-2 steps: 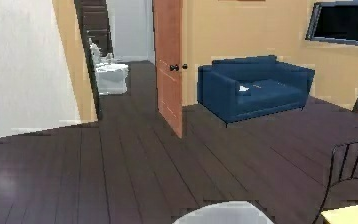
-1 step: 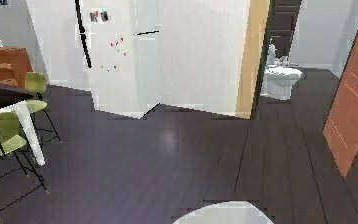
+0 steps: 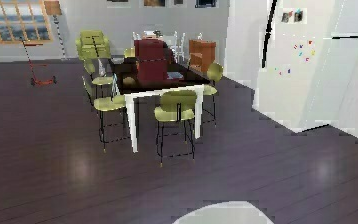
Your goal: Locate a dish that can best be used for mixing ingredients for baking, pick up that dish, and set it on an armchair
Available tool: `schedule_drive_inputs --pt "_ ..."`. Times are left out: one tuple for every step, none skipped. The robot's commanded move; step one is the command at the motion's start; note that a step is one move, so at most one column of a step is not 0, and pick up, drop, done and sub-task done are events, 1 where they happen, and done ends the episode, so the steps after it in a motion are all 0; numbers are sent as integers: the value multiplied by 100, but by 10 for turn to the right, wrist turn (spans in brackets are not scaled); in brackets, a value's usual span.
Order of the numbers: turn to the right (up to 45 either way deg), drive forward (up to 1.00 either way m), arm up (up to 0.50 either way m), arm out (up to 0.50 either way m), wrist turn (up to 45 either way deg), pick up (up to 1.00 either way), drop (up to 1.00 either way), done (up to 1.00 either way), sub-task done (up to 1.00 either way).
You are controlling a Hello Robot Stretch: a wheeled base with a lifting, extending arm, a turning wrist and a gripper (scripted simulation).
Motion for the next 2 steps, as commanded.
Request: schedule_drive_inputs --pt "-210 0 0 0 0 0 0 0 0" --pt "0 10 0 0 0 0 0 0 0"
